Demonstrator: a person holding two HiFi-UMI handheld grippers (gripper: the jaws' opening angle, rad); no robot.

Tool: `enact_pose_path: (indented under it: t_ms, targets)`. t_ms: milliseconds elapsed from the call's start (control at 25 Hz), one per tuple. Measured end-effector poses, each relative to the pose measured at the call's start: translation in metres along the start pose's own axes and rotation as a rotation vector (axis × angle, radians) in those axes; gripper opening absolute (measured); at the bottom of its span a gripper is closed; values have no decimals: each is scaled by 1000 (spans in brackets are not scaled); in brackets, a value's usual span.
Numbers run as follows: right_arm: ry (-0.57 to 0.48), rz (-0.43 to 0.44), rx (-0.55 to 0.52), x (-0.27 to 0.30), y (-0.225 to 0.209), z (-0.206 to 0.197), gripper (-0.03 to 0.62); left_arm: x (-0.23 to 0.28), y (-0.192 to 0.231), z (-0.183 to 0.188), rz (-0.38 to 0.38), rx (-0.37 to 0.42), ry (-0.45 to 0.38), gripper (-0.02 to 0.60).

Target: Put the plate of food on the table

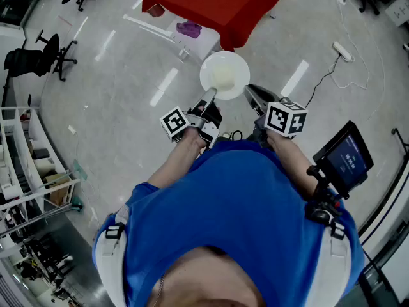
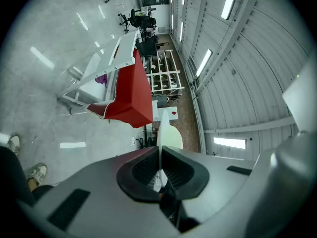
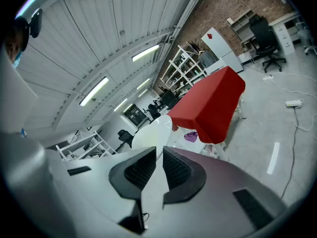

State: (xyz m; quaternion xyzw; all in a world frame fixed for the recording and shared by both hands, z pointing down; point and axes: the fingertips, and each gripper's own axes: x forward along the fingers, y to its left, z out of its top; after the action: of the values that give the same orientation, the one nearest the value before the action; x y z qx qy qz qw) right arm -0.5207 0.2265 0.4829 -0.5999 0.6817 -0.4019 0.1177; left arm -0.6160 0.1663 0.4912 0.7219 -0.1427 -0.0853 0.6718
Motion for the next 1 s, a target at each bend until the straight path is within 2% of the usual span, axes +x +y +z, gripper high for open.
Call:
enact_pose_path:
  t_ms: [600,1000]
  targets:
    - [-34,9,24,-2,0,5,44,5,-6,-1,-9,-15,7,17]
    - [-71,38,126,-5,-7,4,51,12,-1,-9,-12,-18,29,17]
